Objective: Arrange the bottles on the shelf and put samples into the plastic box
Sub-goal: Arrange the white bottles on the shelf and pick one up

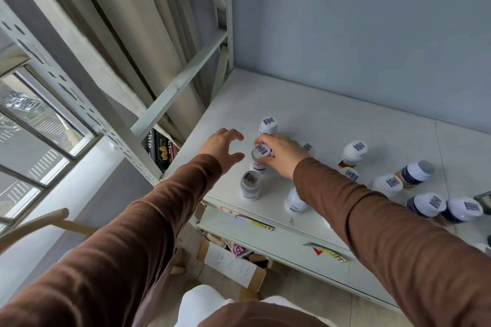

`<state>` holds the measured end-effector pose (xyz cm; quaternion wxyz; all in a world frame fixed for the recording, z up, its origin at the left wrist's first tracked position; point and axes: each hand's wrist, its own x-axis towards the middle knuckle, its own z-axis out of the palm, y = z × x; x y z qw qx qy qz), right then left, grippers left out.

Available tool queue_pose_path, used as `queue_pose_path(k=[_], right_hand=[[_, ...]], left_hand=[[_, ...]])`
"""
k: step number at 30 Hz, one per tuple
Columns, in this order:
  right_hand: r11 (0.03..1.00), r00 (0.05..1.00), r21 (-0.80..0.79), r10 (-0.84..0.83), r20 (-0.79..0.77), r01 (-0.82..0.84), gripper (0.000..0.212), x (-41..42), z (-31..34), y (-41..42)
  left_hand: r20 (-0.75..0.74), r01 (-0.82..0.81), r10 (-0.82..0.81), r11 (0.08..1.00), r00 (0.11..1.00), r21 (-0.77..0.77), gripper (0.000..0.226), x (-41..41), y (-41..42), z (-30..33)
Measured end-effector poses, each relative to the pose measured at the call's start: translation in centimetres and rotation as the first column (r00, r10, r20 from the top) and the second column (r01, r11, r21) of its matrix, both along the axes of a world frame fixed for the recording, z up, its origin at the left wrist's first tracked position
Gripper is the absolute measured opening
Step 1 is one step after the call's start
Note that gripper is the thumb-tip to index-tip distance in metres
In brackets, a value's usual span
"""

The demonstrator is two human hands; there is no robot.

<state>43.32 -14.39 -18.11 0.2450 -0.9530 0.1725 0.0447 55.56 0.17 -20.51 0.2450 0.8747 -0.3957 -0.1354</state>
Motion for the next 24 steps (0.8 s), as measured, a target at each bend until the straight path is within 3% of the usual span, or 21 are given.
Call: queue_pose_path(k=[7, 10, 13, 17, 24], right_hand=[[0.987, 0.998, 0.146, -0.068, -0.006, 0.069, 0.051, -0.2, -0.7, -0.8], [0.961, 0.974, 0.227, -0.190, 0.123, 0.159, 0.039, 0.2, 0.5, -2.9], [0.980, 0.964, 0.075, -0.198, 0.179, 0.187, 0.030, 1.3, 1.6, -5.5], [0.983, 0.996, -0.169, -0.060, 0.062, 0.070, 0.043, 3.3, 1.3, -6.8], [0.942, 0.981, -0.296, 0.120, -0.152, -0.161, 0.053, 5.7, -0.5, -5.7]], left_hand=[[0.021, 0.033, -0.033, 0.999, 0.999, 0.011, 0.040, 0.7, -1.1, -0.2], [0.067, 0.041, -0.043, 0.999, 0.997, 0.024, 0.040, 1.3, -1.7, -0.2], [0.130, 0.059, -0.073, 0.993, 0.989, 0.106, 0.042, 2.1, -2.5, 0.0], [0.158, 0.050, -0.074, 0.987, 0.985, 0.153, 0.045, 2.6, -3.3, -0.1], [0.218, 0.092, -0.144, 0.968, 0.965, 0.235, 0.049, 3.0, -4.1, -0.2]])
